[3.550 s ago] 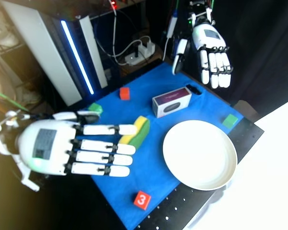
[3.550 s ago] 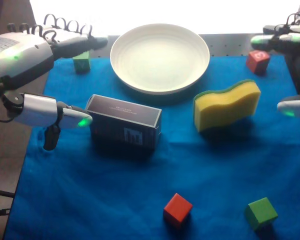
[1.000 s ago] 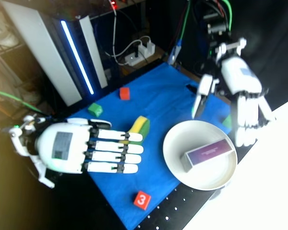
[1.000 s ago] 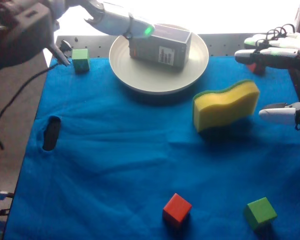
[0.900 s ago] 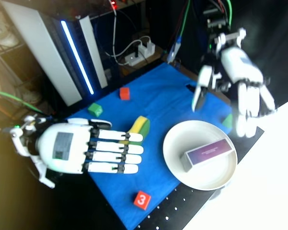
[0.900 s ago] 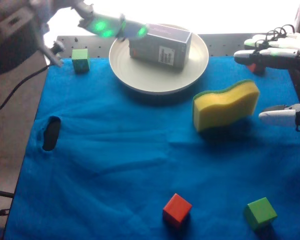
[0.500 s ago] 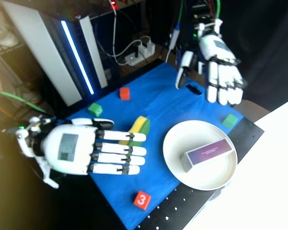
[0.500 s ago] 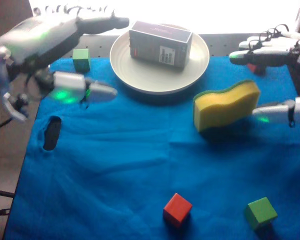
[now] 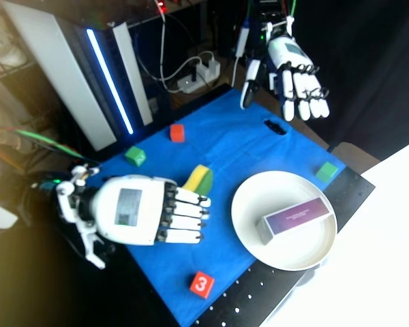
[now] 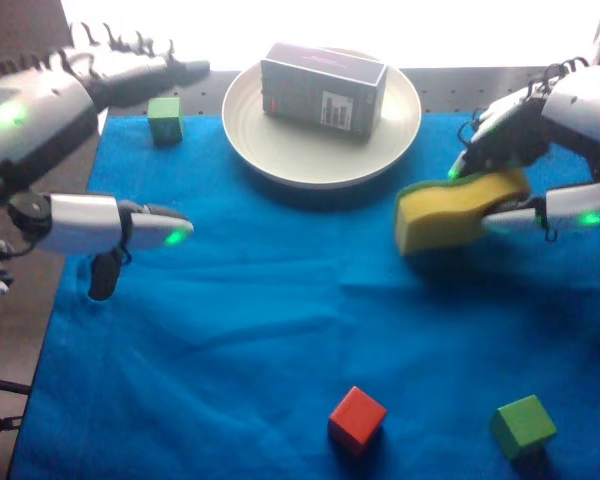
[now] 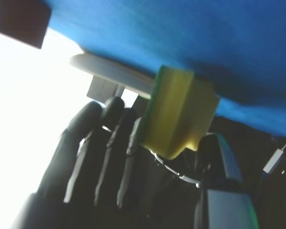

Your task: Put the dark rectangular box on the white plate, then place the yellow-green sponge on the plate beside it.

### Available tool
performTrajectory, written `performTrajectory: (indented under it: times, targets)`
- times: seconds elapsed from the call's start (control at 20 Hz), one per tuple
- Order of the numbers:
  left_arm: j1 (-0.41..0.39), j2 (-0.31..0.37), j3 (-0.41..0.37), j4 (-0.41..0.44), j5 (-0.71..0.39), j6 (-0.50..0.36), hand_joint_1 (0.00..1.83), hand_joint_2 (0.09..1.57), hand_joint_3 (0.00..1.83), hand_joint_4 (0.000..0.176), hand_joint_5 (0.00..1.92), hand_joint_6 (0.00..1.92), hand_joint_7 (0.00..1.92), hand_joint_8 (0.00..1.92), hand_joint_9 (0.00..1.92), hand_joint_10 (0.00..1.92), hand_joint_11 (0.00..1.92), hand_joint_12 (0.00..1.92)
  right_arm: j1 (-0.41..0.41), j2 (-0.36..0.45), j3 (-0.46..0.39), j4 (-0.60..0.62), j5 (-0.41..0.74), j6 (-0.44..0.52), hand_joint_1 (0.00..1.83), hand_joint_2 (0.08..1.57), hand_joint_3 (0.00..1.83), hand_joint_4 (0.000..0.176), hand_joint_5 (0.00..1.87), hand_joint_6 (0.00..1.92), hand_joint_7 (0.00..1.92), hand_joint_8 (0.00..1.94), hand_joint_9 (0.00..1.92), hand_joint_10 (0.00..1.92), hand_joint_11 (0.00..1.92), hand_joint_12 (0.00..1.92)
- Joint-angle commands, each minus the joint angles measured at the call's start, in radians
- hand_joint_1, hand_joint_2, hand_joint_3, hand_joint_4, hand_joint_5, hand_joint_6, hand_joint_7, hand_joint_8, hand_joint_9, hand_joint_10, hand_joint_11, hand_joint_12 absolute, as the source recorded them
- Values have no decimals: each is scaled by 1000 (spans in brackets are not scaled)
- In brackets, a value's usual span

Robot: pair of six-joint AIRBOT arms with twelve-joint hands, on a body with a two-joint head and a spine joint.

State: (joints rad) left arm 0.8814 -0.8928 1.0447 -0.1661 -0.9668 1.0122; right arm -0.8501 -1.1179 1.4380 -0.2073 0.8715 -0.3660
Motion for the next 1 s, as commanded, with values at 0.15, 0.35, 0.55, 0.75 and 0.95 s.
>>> performTrajectory:
  times: [0.15,0.35,0.55,0.75,0.95]
  targets:
    - [-4,2,-1,-9,-140,-1,887,904,0,68,235,0,170,1,75,6,19,292,80,-31,27,32,112,5,1148,1082,6,0,1019,956,963,1220,904,1457,764,1757]
    - [-1,2,-1,-14,-142,-1,906,892,0,64,275,4,212,4,123,6,0,415,172,-105,86,33,112,5,1178,1069,0,0,1052,894,1006,1060,948,1330,832,1625]
    - [-1,1,-1,-14,-137,-1,898,884,0,76,267,0,202,1,87,2,0,277,259,-195,165,28,52,5,1153,1079,0,0,1033,910,915,1117,885,1416,803,1717]
    - [-1,-7,4,-10,-132,-1,881,890,1,54,281,1,195,2,67,4,0,0,323,-292,281,-3,-92,4,1193,1059,0,0,1060,867,1051,976,954,1260,748,1599]
    - [-1,-10,6,-7,-130,-1,839,887,0,41,307,9,220,8,88,9,0,0,328,-308,299,-4,-114,5,950,915,0,0,574,228,571,667,558,950,428,1446]
